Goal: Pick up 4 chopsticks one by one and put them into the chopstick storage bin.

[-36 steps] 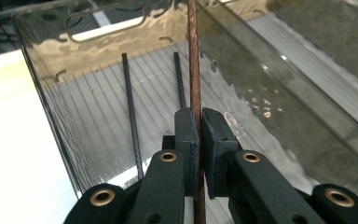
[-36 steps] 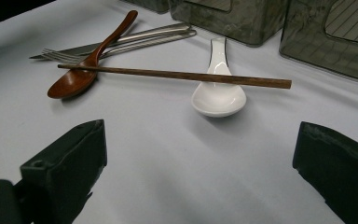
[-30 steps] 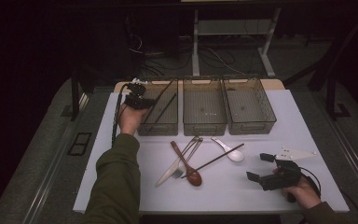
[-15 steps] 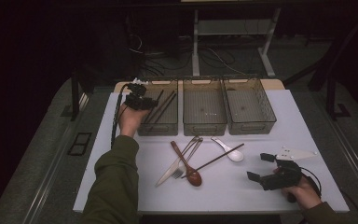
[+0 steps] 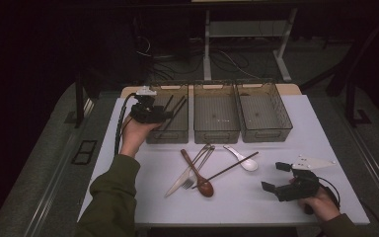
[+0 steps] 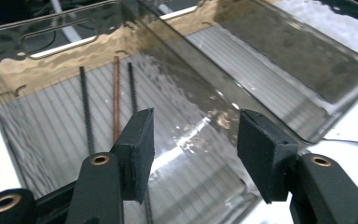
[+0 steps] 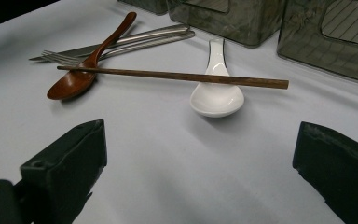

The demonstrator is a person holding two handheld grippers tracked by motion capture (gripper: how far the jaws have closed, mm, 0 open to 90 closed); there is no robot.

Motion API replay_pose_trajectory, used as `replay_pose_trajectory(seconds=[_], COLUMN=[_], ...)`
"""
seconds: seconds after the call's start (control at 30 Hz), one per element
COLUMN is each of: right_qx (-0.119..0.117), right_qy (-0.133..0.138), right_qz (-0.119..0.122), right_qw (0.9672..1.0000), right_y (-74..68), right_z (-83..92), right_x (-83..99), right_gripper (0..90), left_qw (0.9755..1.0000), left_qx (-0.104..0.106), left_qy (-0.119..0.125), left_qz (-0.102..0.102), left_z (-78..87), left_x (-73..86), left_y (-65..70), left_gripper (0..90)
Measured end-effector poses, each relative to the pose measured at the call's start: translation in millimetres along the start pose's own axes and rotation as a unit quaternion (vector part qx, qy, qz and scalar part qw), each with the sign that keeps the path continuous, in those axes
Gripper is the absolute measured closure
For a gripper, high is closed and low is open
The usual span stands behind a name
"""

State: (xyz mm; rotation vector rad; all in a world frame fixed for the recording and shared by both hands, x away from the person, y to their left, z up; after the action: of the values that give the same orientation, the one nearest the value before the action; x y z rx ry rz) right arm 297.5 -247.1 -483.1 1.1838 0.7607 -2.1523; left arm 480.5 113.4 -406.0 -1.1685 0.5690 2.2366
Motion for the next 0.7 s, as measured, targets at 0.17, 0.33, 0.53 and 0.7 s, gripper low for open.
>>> replay_pose_trajectory(seconds=[0.17, 0.33, 0.53, 0.7], right_qx=[0.000, 0.001, 0.001, 0.001], right_qy=[0.001, 0.001, 0.000, 0.000], right_qz=[0.001, 0.001, 0.000, 0.000], right_qw=[1.0000, 1.0000, 1.0000, 1.0000], right_y=[0.2, 0.2, 0.1, 0.3], right_z=[-0.1, -0.3, -0.2, 0.0], right_x=[-0.1, 0.0, 0.2, 0.2], right_gripper=[2.5, 2.6, 2.5, 2.6], left_qw=[0.9996, 0.9984, 0.9967, 0.9950], left_qx=[0.024, 0.044, 0.063, 0.083], left_qy=[0.007, 0.014, 0.023, 0.029], left_qz=[-0.013, -0.031, -0.045, -0.048], left_z=[7.6, 14.0, 17.2, 17.6], left_x=[5.2, 8.6, 14.7, 22.9], left_y=[17.3, 35.9, 58.3, 77.5], left_gripper=[42.3, 39.4, 37.2, 35.7])
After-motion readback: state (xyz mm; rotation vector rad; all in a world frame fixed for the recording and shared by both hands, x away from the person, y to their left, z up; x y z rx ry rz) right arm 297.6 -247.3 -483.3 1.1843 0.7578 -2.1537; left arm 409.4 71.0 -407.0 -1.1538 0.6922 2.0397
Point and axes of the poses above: each handheld gripper's, and its own axes: z roughly backward along the jaws, x roughly out of its underside, y roughly to its right, the point moved 8 cm from there along -z, roughly forward along the jaws, and after that the axes turned 5 degrees about y, right-handed, at the moved point
